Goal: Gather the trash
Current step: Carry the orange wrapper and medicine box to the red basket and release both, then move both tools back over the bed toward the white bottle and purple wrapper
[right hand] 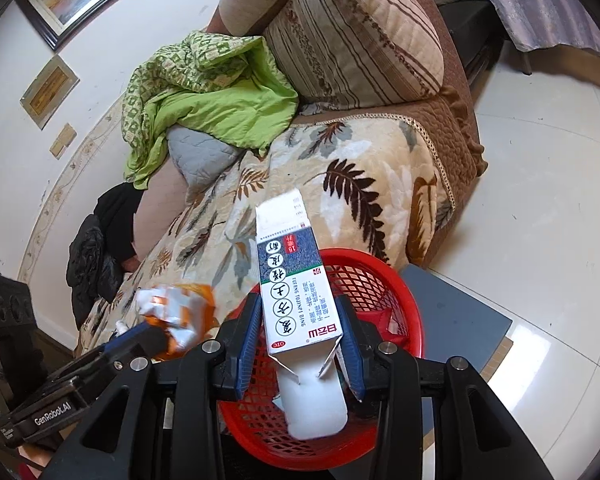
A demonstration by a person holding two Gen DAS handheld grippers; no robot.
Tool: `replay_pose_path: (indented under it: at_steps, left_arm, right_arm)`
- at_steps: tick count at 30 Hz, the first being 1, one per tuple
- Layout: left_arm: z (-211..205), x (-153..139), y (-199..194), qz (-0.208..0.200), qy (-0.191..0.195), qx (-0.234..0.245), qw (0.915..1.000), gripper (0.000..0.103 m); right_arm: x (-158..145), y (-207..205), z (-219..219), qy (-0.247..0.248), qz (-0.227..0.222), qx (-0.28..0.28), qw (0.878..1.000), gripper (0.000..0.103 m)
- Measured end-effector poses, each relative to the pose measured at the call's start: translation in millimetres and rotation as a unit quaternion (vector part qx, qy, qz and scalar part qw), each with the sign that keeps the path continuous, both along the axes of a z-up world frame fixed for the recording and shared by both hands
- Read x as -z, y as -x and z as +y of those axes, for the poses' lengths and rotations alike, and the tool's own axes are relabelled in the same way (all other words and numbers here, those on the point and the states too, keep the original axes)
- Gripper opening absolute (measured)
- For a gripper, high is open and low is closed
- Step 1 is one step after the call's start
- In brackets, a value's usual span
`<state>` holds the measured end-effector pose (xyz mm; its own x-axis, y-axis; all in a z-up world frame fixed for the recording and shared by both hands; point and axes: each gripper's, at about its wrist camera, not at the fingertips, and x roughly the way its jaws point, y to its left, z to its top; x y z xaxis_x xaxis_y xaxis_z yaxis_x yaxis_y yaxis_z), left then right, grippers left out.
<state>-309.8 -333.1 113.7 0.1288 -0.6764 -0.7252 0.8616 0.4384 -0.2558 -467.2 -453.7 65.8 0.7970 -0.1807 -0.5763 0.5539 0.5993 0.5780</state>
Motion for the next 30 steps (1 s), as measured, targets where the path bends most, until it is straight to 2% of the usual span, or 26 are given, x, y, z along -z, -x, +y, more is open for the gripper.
replay_pose_path:
  at_steps: [1, 3, 5, 12, 17, 19, 22, 27, 30]
  left_arm:
    - [-2, 3, -1, 0.005, -0.005, 0.001, 1.0, 0.068]
    - [-5, 8, -1, 0.017, -0.013, -0.002, 0.9998, 0.069]
    - [1, 7, 0, 0.022, -0.006, -0.002, 0.9997, 0.069]
    - [33, -12, -11, -0.009, 0.017, -0.035, 0.9992, 0.07]
    - [65, -22, -27, -0.034, 0.027, -0.07, 0.9966, 0.07]
    - [78, -25, -34, -0.044, 0.028, -0.084, 0.9951, 0.07]
    - [106, -29, -51, -0.063, 0.03, -0.115, 0.991, 0.07]
    - [154, -28, -88, -0.07, 0.034, -0.172, 0.9819, 0.07]
    - [192, -23, -119, -0.064, 0.037, -0.224, 0.9717, 0.07]
  right_arm:
    - [3, -2, -1, -0.003, 0.004, 0.0, 1.0, 0.05]
    - [4, -1, -3, -0.005, 0.006, 0.005, 1.0, 0.055]
    - [0, 2, -1, 0.007, 0.006, 0.009, 1.0, 0.055]
    - [-17, 3, 5, 0.024, -0.011, 0.0, 1.0, 0.055]
    - [-29, -17, 22, 0.039, -0.006, -0.032, 0.999, 0.055]
    - [-35, -31, 34, 0.051, -0.001, -0.051, 0.997, 0.059]
    - [-39, -53, 52, 0.063, 0.004, -0.082, 0.995, 0.059]
    - [-48, -100, 88, 0.078, 0.003, -0.155, 0.985, 0.059]
    - [-53, -130, 114, 0.094, 0.009, -0.195, 0.976, 0.059]
